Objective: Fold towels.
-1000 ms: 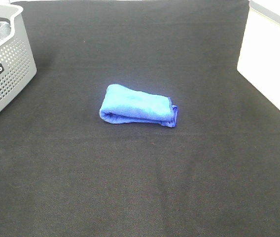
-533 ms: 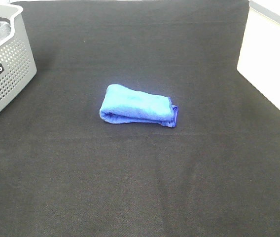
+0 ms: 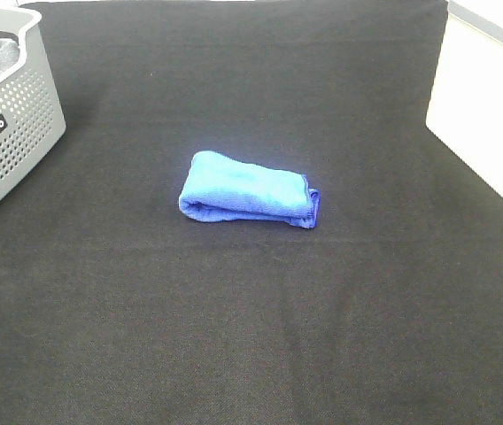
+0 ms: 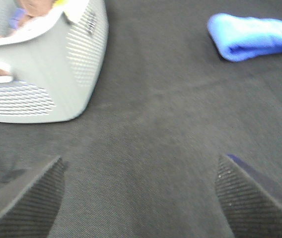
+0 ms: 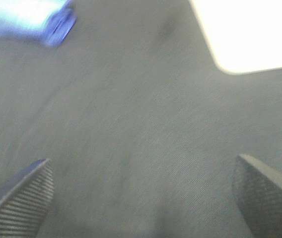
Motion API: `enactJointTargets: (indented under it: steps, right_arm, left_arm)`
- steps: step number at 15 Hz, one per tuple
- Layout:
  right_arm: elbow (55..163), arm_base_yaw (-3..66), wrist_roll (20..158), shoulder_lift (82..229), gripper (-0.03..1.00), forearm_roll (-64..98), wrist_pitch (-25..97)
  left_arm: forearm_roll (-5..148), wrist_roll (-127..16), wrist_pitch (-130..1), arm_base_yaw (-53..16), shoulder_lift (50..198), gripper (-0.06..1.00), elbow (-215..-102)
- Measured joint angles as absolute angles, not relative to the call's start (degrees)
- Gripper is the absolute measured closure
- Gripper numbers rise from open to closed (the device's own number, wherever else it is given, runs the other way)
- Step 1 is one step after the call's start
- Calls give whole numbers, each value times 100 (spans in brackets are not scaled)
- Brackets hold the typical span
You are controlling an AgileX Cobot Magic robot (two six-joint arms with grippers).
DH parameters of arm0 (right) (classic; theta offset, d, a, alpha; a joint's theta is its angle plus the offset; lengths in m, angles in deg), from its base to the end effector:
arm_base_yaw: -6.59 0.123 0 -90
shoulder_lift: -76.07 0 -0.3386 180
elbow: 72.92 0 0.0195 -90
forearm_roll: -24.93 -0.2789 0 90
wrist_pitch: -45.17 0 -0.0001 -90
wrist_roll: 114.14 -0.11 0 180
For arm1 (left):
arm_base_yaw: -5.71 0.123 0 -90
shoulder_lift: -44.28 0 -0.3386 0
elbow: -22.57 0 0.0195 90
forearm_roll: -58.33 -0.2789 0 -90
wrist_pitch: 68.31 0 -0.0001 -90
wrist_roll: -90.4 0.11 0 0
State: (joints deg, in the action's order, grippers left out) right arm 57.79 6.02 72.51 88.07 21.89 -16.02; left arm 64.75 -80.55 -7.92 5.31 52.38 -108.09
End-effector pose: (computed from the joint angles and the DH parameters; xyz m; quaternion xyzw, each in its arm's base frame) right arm -0.0032 0.0051 0.2854 -0.0465 0.8751 -0.0038 0.4817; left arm -0.0138 -0.0106 0.2863 0.0719 0.8520 -0.0169 0.5183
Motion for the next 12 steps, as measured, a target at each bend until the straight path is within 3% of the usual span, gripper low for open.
enactJointTargets:
  steps: [12]
  right_arm:
    - [5768,590,7251,8222,5,2149,-1597]
  left_arm:
    - [6469,-8055,-792,571,5054,15,-10809]
